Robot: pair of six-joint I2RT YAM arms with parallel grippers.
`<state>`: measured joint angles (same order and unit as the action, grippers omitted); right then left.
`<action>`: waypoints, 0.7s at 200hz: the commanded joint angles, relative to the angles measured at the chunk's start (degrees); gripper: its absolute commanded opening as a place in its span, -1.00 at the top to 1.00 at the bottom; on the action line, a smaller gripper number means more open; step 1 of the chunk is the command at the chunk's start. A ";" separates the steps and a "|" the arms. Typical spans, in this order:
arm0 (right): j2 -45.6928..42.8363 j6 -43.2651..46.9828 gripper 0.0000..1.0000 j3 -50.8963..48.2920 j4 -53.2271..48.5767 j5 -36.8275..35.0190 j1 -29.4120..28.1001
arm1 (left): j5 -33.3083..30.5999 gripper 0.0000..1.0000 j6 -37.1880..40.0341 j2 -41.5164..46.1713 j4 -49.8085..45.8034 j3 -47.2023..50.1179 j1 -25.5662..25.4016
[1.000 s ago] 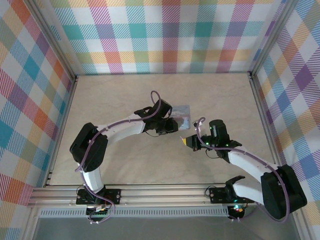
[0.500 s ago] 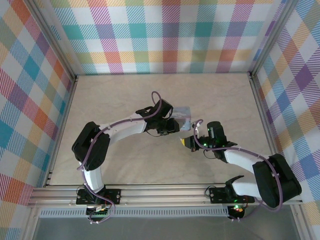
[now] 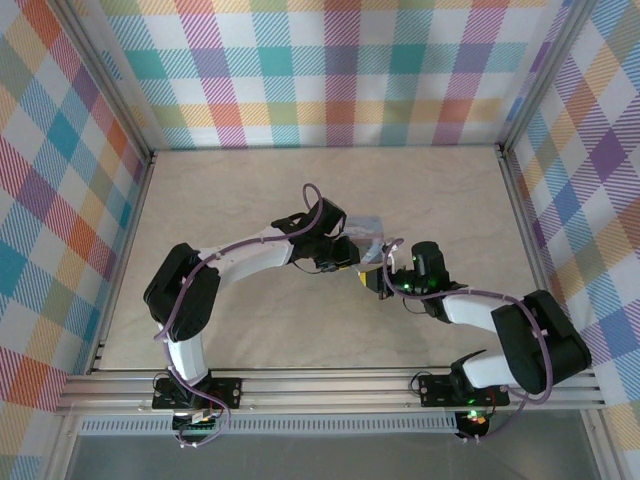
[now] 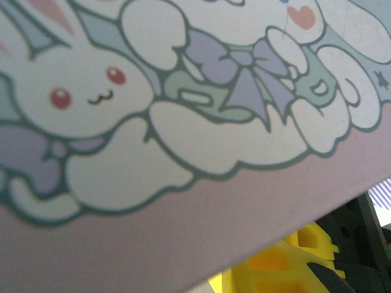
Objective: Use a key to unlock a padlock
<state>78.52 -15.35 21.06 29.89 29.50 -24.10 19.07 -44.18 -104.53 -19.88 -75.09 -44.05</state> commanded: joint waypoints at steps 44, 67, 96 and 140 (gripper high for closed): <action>0.32 1.92 0.96 -1.37 3.60 1.54 -0.45 | 1.23 0.69 -0.50 0.66 0.24 -2.20 0.41; 0.08 1.41 0.96 -1.98 4.53 1.37 -0.34 | 1.30 0.69 -0.49 0.67 0.37 -2.17 0.38; 0.05 0.52 0.96 -2.27 5.79 1.39 -0.25 | 1.24 0.69 -0.49 0.63 0.30 -2.03 0.41; -0.01 -0.20 0.96 -2.34 7.74 1.97 0.16 | 1.16 0.69 -0.52 0.64 0.42 -2.00 0.45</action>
<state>78.70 -15.40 19.27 33.91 29.61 -24.10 19.07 -44.18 -104.53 -19.88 -75.09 -44.05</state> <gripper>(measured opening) 0.048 0.222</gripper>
